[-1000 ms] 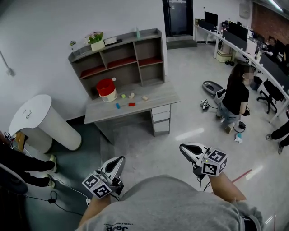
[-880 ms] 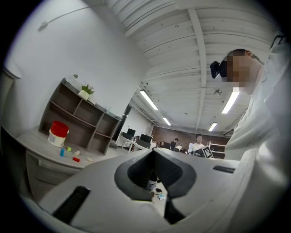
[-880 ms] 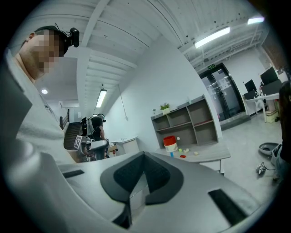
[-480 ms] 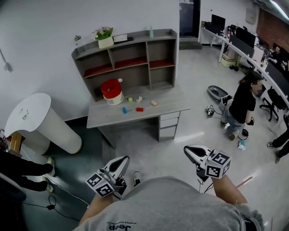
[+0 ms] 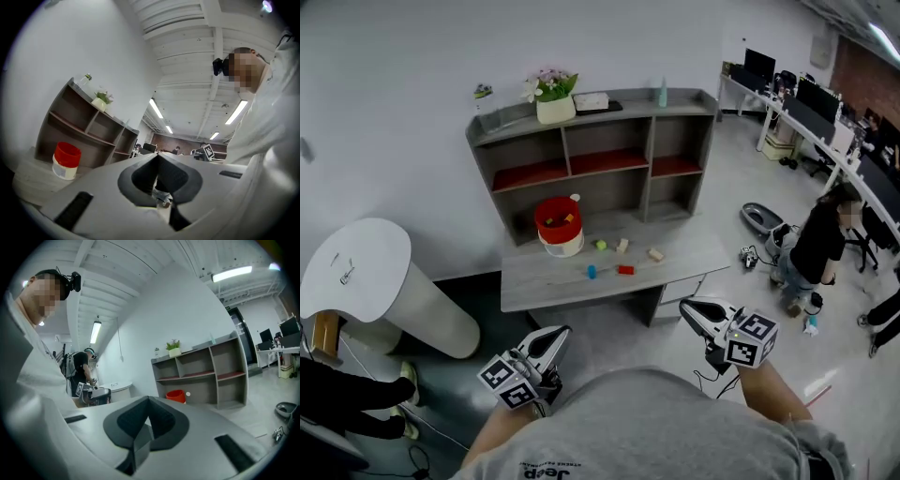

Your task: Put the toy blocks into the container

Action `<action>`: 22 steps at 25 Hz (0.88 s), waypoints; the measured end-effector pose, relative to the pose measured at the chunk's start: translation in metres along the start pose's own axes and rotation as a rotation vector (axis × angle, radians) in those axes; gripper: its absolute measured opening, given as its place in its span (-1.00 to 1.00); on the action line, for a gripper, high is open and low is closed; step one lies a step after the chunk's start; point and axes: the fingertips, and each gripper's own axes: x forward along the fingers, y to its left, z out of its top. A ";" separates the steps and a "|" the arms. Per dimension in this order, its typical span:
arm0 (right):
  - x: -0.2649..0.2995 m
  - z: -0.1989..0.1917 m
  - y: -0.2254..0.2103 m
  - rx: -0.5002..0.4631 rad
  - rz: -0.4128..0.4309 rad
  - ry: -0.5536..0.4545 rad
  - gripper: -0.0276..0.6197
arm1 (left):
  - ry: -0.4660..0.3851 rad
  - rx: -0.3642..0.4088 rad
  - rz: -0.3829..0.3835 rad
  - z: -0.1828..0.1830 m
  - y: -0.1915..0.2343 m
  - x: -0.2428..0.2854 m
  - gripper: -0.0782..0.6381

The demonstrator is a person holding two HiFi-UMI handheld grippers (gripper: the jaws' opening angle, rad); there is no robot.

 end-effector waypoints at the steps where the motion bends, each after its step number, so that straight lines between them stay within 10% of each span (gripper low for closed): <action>1: 0.016 0.003 -0.002 -0.007 -0.001 0.006 -0.88 | 0.000 -0.001 0.003 0.005 0.015 -0.004 -0.75; 22: 0.198 -0.008 -0.215 0.078 0.058 0.109 -0.87 | 0.044 -0.046 0.268 0.005 0.213 0.089 -0.75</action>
